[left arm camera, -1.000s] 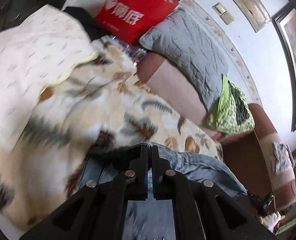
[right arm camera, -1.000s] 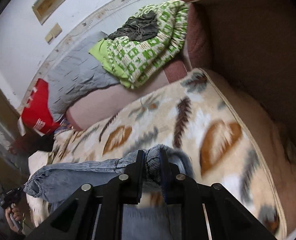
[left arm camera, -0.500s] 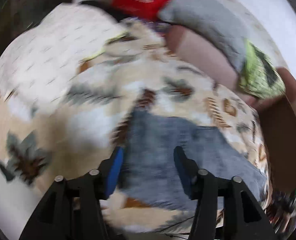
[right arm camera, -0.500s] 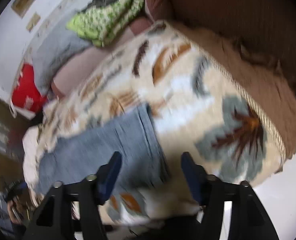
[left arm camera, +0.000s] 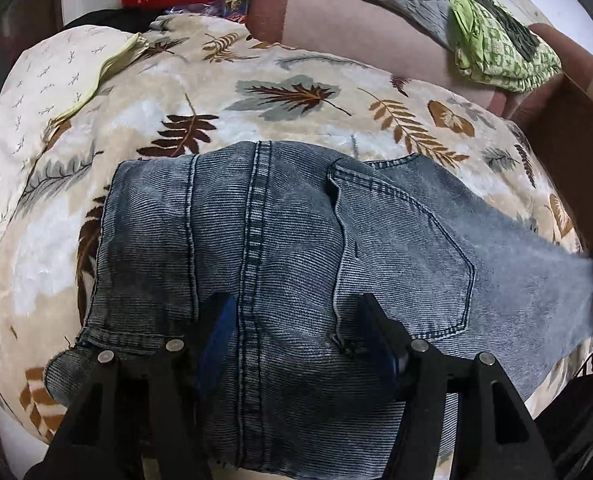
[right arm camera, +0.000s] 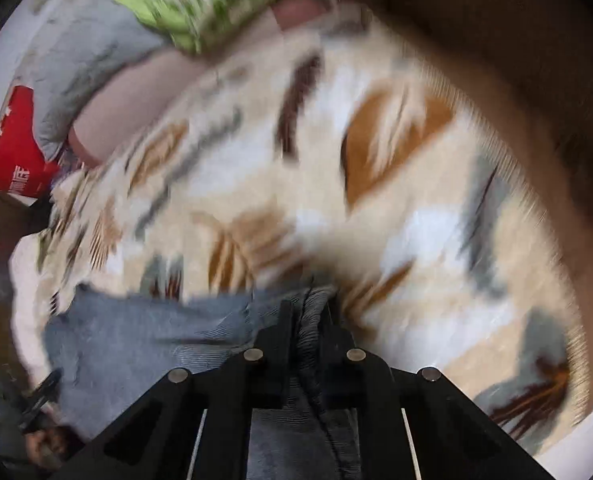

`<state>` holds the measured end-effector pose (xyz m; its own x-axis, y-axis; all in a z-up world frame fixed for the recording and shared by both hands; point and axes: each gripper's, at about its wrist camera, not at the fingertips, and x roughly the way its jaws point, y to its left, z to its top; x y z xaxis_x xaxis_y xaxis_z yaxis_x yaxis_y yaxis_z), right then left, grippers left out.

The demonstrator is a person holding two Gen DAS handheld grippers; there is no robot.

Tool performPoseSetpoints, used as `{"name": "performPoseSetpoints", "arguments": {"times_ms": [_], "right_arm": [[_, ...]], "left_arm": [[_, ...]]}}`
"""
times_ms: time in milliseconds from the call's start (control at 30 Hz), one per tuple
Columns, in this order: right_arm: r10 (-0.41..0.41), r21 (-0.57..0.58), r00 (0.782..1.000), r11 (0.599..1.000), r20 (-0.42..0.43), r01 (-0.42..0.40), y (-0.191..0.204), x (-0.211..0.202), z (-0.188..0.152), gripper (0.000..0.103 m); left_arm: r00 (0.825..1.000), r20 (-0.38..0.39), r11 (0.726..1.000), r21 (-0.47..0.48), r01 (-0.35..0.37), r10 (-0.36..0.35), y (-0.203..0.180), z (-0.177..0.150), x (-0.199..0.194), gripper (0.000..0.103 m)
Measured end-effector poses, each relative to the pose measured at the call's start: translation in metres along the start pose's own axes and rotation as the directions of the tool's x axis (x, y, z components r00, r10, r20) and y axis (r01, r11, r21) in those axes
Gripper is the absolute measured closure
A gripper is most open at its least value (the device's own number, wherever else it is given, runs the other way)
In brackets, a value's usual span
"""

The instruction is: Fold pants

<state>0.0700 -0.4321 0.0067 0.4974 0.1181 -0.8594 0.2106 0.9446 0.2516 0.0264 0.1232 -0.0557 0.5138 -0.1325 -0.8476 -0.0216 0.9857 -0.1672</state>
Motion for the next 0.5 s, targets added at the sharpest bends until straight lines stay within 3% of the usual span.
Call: {"name": "performPoseSetpoints", "arguments": {"times_ms": [67,100,133,200,300,367,400,500], "right_arm": [[0.027,0.018,0.996,0.999,0.09,-0.029,-0.001,-0.006,0.0,0.092],[-0.008,0.009,0.996,1.0,0.086,0.007,-0.001,0.004,-0.003,0.091],[-0.071,-0.022,0.997,0.997,0.009,0.071,-0.001,0.027,-0.008,0.086],[-0.098,-0.023,0.991,0.995,-0.095,0.097,-0.009,0.05,-0.016,0.083],[-0.116,0.004,0.993,0.993,0.031,0.116,-0.007,0.014,-0.022,0.066],[-0.137,0.008,0.982,0.991,0.129,0.137,0.002,-0.02,-0.029,0.045],[-0.095,-0.007,0.982,0.995,0.164,0.097,0.012,-0.039,-0.036,0.044],[0.07,-0.028,0.989,0.997,0.13,-0.067,0.028,-0.051,-0.055,0.029]], "left_arm": [[1.0,0.005,1.0,-0.007,0.005,-0.005,-0.002,0.0,-0.002,0.039],[1.0,0.008,1.0,-0.012,0.005,-0.005,-0.002,-0.001,-0.002,0.039],[1.0,0.006,1.0,-0.01,0.002,-0.002,0.001,-0.001,-0.002,0.039],[1.0,0.001,1.0,-0.017,0.001,-0.001,0.002,0.004,0.0,0.039],[1.0,0.01,0.999,-0.054,0.0,0.001,0.007,0.007,-0.003,0.039],[1.0,0.014,0.996,-0.082,-0.023,0.025,0.009,0.008,-0.007,0.039],[1.0,0.023,0.996,-0.091,-0.009,0.011,0.009,0.008,-0.01,0.039],[0.999,0.039,0.997,-0.071,0.04,-0.038,0.0,0.004,-0.018,0.039]]}}
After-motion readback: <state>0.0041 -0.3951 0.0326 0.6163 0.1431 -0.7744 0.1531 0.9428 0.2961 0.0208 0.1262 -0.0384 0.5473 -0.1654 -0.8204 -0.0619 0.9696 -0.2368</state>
